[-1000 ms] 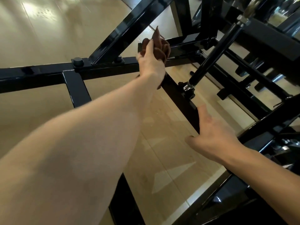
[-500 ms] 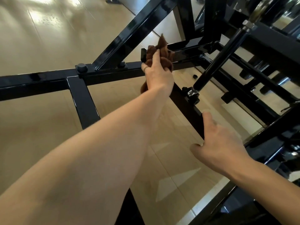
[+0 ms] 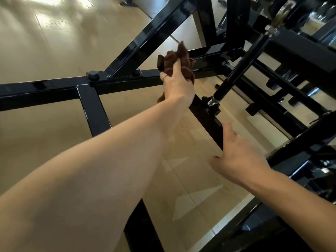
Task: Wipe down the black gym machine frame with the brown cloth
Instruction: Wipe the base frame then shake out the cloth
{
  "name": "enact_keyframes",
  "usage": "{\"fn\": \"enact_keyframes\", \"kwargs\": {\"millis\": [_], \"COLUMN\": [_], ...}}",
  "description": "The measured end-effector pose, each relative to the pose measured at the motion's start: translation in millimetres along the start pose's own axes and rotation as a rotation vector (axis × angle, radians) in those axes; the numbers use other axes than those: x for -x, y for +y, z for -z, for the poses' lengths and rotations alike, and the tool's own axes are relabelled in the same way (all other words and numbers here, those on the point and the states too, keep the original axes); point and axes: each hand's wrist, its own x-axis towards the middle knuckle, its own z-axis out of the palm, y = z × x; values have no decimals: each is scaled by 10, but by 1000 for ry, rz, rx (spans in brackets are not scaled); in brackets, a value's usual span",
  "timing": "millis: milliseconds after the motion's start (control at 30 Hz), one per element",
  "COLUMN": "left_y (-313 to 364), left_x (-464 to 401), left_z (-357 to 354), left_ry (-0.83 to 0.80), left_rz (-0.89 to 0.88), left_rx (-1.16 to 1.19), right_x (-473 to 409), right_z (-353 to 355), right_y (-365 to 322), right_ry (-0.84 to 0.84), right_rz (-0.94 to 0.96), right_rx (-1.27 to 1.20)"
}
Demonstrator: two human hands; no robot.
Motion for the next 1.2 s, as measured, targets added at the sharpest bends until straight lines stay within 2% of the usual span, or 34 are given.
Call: {"fn": "enact_keyframes", "kwargs": {"millis": [167, 367, 533, 700, 767, 867, 1033, 1200], "left_y": [11, 57, 180, 437, 499, 602, 913, 1185], "left_x": [562, 1109, 1370, 1575, 1677, 1816, 2016, 2163], "left_z": [-134, -122, -33, 127, 151, 180, 185, 137], "left_ry": [-43, -213, -408, -679, -781, -874, -854, -759], "left_rz": [-49, -107, -151, -82, -47, -34, -14, -23], "left_rx": [-66, -222, -378, -443, -443, -470, -532, -653], "right_x": [28, 114, 291, 576, 659, 783, 1004, 1095], "right_z": [61, 106, 247, 381, 408, 406, 432, 569], "right_y": [-73, -94, -1, 149, 275, 464, 652, 908], "right_ry": [-28, -74, -204, -217, -175, -111, 46, -17], "right_rz": [-32, 12, 54, 152, 204, 210, 300, 439], "right_rx": [-16, -61, 164, 687, 717, 611, 546, 502]}}
